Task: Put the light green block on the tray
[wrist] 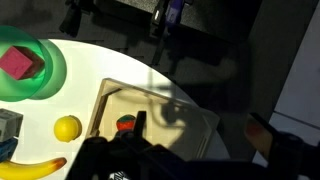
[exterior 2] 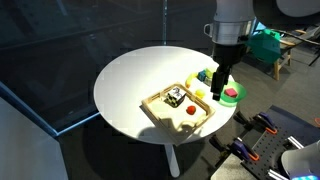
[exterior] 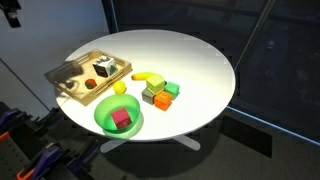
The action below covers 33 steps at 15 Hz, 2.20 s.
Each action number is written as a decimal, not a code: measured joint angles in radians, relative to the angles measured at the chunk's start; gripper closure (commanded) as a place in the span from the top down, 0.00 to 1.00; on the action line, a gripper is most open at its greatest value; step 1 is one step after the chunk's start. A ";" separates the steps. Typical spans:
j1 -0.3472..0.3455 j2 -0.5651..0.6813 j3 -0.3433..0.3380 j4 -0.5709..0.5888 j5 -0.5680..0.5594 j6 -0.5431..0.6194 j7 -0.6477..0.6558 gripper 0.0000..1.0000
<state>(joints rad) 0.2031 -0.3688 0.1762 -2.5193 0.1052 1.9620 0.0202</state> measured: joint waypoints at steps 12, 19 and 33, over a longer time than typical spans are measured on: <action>-0.036 0.086 -0.012 0.075 0.000 0.168 0.009 1.00; -0.107 0.156 -0.056 0.166 0.000 0.268 0.080 1.00; -0.240 0.259 -0.169 0.268 -0.010 0.298 0.297 1.00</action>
<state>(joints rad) -0.0373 -0.1099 0.0076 -2.2515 0.0951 2.2596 0.3175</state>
